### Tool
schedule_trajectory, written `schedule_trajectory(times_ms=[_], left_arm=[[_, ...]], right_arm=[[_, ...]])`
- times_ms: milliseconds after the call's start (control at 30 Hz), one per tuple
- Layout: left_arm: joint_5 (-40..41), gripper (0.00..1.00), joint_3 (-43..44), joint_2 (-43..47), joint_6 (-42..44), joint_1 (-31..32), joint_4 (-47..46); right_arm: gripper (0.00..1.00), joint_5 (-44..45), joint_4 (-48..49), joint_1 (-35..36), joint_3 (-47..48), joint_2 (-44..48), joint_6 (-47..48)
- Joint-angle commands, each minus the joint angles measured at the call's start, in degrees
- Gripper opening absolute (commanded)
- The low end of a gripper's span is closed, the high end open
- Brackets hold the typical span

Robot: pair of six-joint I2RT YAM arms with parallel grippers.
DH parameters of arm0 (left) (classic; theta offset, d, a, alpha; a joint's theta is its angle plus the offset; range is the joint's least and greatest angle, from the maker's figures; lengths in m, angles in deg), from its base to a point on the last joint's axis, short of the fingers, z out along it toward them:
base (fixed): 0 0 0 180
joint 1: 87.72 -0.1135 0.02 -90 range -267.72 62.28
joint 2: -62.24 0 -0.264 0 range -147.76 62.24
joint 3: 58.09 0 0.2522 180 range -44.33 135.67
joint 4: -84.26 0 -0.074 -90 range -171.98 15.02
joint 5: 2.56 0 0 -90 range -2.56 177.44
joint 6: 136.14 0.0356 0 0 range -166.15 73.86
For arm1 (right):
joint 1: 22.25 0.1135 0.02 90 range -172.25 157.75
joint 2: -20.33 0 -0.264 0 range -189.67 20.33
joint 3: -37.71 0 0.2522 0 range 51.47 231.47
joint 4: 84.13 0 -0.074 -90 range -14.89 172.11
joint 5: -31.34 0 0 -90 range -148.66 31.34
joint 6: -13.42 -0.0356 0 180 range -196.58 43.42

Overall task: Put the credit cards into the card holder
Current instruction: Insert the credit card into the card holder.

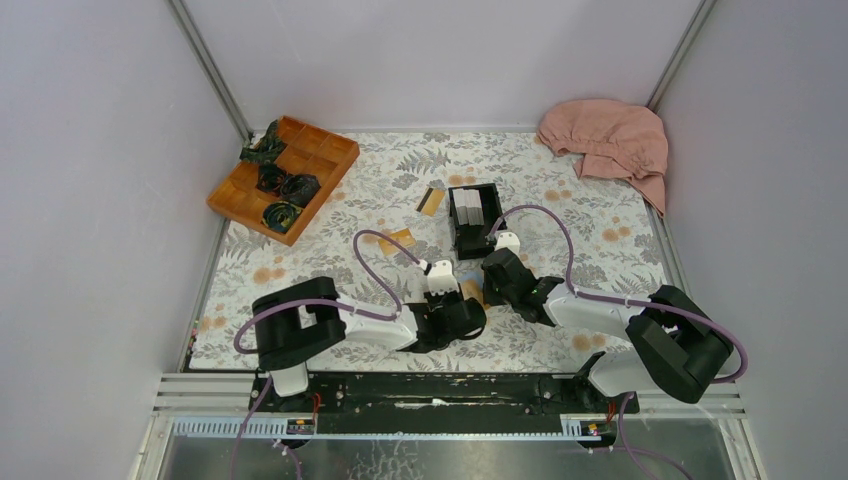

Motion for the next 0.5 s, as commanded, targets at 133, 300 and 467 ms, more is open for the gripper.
schedule_trajectory(times_ms=[133, 300, 467], left_arm=[[2.4, 0.06, 2.94, -1.74, 1.68, -0.39, 0.69], [2.04, 0.07, 3.23, -1.83, 1.61, -0.45, 0.16], [2.05, 0.08, 3.01, -1.47, 2.03, -0.44, -1.32]], right_arm=[[0.0, -1.17, -1.11, 0.31, 0.0, -1.41, -0.03], [0.0, -1.67, -0.84, 0.29, 0.12, -1.63, -0.01], [0.0, -2.03, -0.79, 0.39, 0.06, -1.69, -0.12]])
